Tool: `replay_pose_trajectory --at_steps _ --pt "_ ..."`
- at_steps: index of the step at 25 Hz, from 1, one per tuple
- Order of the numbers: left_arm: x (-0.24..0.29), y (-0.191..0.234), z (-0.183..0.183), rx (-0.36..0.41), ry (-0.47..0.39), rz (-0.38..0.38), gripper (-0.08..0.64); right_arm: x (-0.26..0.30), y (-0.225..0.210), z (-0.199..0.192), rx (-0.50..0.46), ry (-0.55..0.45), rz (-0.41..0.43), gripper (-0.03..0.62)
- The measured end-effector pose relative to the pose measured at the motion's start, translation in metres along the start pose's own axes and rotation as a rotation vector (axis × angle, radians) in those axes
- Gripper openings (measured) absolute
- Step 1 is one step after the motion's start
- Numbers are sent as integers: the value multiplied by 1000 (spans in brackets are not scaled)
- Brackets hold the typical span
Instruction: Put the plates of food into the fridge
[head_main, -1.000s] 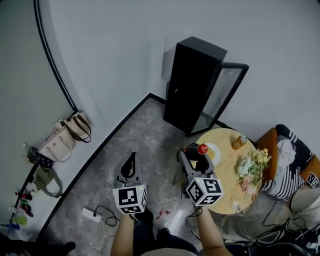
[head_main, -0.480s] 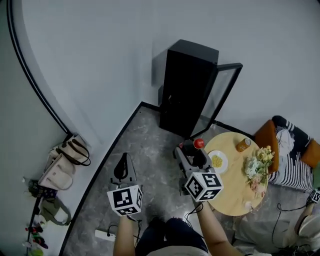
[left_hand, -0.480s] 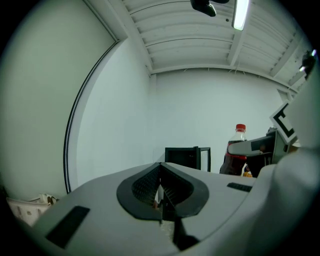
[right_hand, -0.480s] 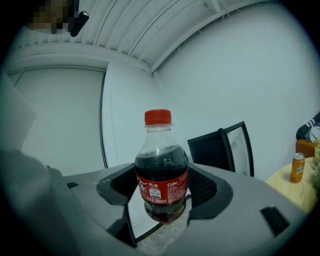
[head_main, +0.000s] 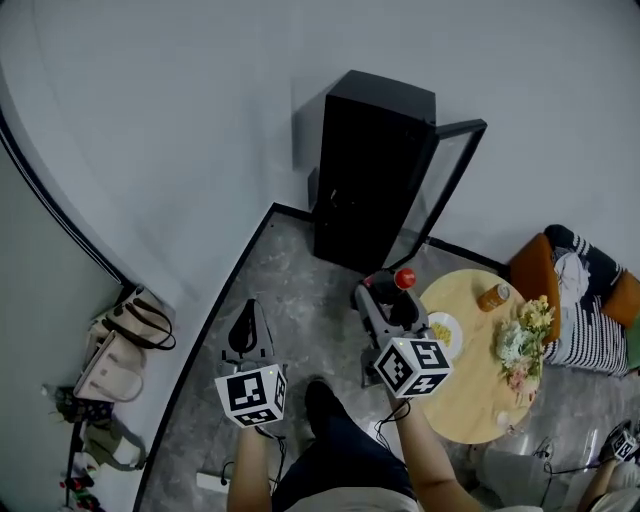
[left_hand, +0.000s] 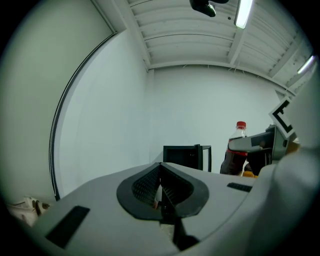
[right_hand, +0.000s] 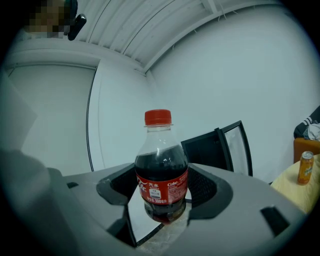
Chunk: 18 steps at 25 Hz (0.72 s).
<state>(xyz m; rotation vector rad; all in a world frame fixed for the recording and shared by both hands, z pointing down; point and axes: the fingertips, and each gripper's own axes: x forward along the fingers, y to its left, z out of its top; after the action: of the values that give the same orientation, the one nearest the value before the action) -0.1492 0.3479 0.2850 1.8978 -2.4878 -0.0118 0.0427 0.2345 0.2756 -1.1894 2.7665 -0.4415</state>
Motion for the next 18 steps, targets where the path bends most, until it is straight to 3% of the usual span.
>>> replay_pose_trajectory --at_steps 18 --pt "224 -5 27 31 -26 -64 8 183 -82 51 6 -29 -16 298"
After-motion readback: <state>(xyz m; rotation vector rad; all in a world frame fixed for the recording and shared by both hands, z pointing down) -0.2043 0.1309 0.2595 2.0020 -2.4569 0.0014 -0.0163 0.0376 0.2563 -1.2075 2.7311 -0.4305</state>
